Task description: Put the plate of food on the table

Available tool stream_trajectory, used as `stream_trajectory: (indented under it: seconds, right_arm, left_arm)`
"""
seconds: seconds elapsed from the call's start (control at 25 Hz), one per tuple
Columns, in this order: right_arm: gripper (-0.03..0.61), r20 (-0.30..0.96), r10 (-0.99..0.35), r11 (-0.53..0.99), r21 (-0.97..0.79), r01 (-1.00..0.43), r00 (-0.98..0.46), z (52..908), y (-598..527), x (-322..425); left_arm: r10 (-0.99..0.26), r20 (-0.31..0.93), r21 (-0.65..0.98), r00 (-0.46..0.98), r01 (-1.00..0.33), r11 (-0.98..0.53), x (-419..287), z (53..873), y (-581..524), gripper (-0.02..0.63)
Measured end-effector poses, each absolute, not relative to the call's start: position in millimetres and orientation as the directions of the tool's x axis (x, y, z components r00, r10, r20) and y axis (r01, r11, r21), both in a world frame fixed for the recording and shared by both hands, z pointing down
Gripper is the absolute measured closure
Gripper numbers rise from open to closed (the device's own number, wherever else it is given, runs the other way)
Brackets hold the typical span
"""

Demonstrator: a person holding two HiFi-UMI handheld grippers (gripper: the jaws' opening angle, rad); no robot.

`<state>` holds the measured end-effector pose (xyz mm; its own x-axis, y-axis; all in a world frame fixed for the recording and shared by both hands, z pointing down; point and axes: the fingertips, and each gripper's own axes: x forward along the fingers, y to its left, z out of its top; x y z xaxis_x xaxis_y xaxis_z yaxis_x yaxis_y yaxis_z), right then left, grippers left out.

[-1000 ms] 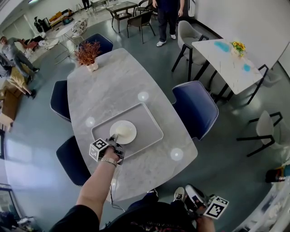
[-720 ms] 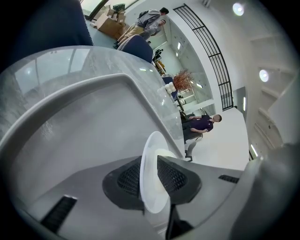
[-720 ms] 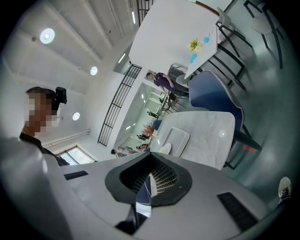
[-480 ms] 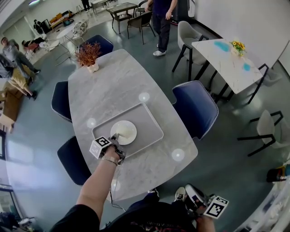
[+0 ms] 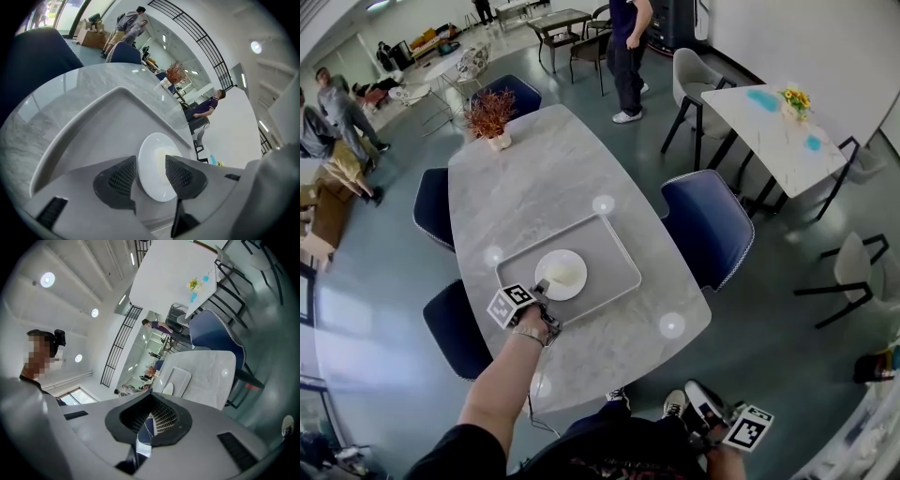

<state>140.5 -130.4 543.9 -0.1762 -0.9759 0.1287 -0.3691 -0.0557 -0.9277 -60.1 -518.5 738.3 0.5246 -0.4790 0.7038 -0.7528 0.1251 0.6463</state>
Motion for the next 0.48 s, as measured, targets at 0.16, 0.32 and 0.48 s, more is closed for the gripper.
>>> stream_trajectory:
  seconds: [0.16, 0.32, 0.48]
  right_arm:
    - [0.568, 0.12, -0.973, -0.039, -0.929, -0.369, -0.198, 543.0, -129.5, 139.9]
    - [0.568, 0.095, -0.964, 0.003, -0.93, -0.368, -0.249, 538.8, -132.1, 143.7]
    - [0.568, 0.079, -0.943, 0.051, -0.926, -0.374, -0.322, 534.0, -132.7, 147.1]
  left_arm:
    - [-0.508, 0.664, 0.677, 0.549, -0.729, 0.097, -65.9, 728.1, -513.1, 0.436]
    - [-0.544, 0.6, 0.72, 0.586, -0.693, 0.047, -68.5, 708.5, -503.0, 0.607]
    - [-0.567, 0.535, 0.753, 0.627, -0.658, -0.018, -72.8, 682.5, -482.8, 0.607]
